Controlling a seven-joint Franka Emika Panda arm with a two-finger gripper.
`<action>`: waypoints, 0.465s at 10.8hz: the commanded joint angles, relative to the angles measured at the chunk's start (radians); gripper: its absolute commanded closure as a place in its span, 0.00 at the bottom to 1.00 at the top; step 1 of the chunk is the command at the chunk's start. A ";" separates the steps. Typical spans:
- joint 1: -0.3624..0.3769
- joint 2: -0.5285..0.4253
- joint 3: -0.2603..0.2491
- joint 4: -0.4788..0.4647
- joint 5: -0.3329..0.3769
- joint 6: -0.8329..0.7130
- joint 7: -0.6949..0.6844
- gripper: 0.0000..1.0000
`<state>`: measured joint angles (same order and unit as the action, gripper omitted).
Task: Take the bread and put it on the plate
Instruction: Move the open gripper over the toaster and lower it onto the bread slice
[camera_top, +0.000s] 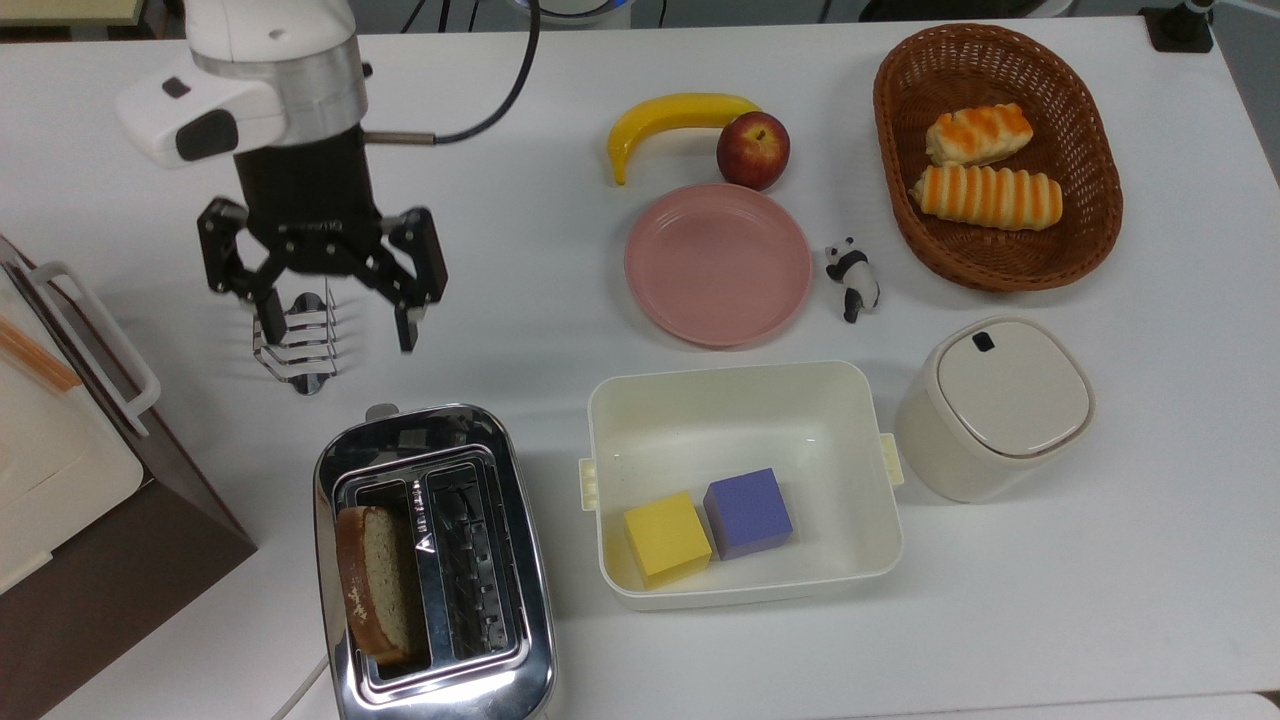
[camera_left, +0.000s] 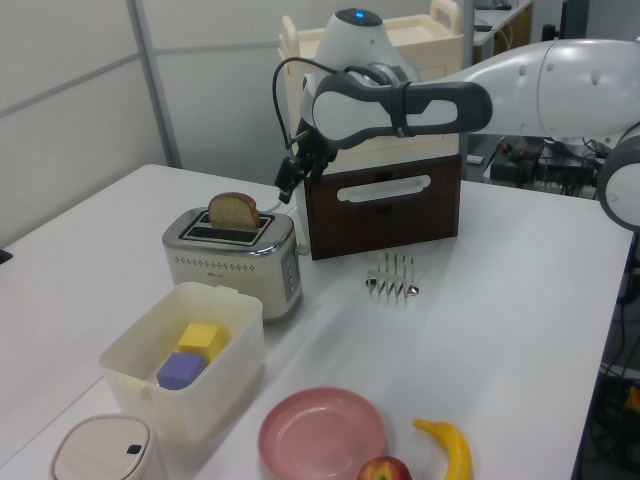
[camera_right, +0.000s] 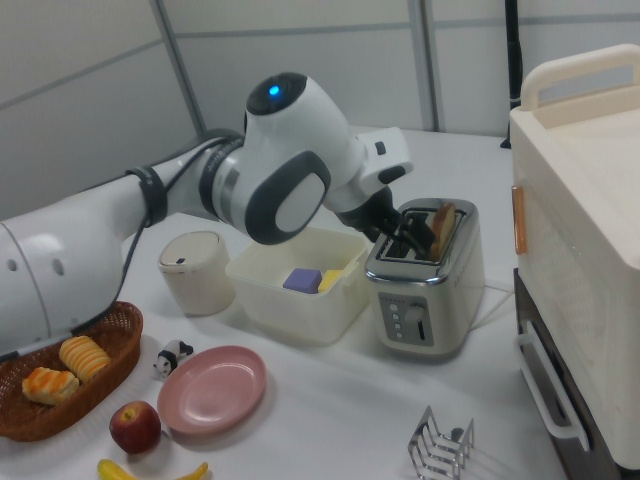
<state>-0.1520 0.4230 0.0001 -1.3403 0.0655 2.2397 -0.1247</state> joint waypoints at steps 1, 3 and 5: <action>0.003 0.049 -0.002 -0.016 0.042 0.177 0.013 0.00; 0.005 0.086 -0.002 -0.014 0.043 0.288 0.011 0.00; 0.005 0.137 0.033 -0.019 0.045 0.429 0.016 0.00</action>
<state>-0.1516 0.5229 0.0023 -1.3419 0.0923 2.5329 -0.1244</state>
